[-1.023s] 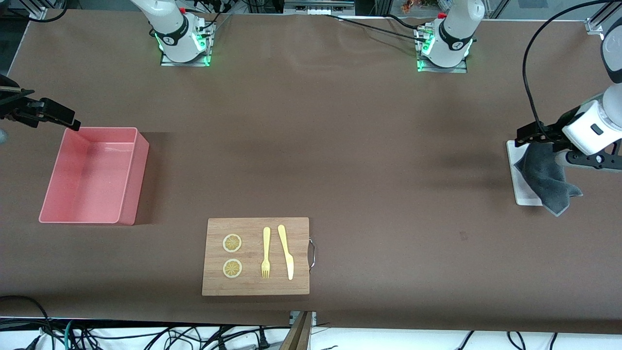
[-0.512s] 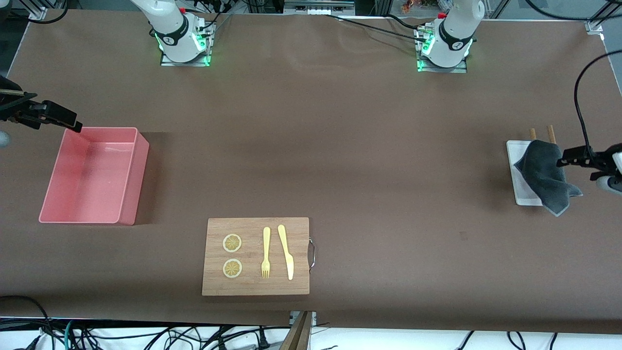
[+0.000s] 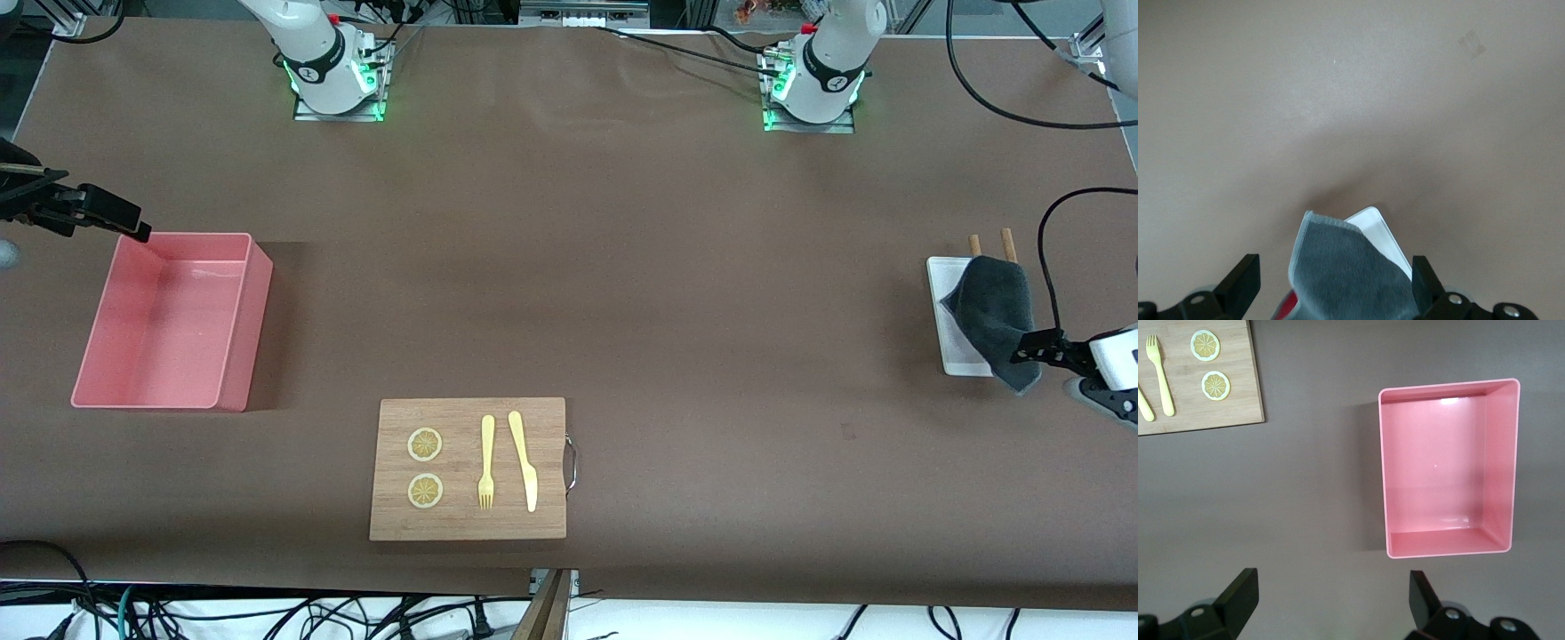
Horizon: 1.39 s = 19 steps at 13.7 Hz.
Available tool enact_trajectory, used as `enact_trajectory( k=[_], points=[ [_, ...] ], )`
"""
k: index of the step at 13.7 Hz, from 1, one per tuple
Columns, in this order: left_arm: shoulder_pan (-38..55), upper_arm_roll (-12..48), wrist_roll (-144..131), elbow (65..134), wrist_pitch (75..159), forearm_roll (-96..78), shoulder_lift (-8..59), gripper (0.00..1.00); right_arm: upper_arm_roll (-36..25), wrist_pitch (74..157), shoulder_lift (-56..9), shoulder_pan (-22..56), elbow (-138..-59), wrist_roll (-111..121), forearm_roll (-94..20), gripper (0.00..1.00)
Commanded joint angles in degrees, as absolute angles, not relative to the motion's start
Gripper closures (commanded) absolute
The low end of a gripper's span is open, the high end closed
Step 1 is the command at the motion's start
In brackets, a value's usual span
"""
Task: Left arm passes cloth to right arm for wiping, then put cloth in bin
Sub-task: 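Lower the left gripper onto the grey cloth and grasp it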
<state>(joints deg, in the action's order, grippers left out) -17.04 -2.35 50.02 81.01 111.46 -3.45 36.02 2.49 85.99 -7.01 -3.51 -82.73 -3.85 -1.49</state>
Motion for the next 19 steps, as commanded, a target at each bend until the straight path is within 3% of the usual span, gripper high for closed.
enact_trajectory(
  k=[1, 8, 11, 13, 19],
  points=[
    [-19.7, -1.9, 56.0, 78.7, 111.2, -9.2, 39.3, 0.0, 2.8, 86.6, -7.4, -4.0, -81.9, -3.1, -1.1, 0.0],
    [-21.5, -2.0, 63.1, 78.5, 111.1, -14.3, 42.1, 0.02, 2.7, 86.2, -6.8, -4.0, -82.4, -1.5, 0.3, 0.0],
    [-21.5, -1.8, 63.1, 78.5, 110.9, -14.4, 42.0, 0.68, 2.8, 86.7, -6.6, -4.0, -82.4, -1.6, 0.2, 0.0],
    [-21.3, -1.8, 63.0, 78.5, 110.9, -14.3, 41.9, 1.0, 2.8, 86.7, -5.8, -4.3, -82.4, -0.9, 0.0, 0.0],
    [-20.7, -1.5, 62.7, 77.8, 110.8, -14.2, 41.1, 1.0, 2.9, 86.6, -5.6, -4.4, -83.8, -0.5, 0.4, 0.0]
  ],
)
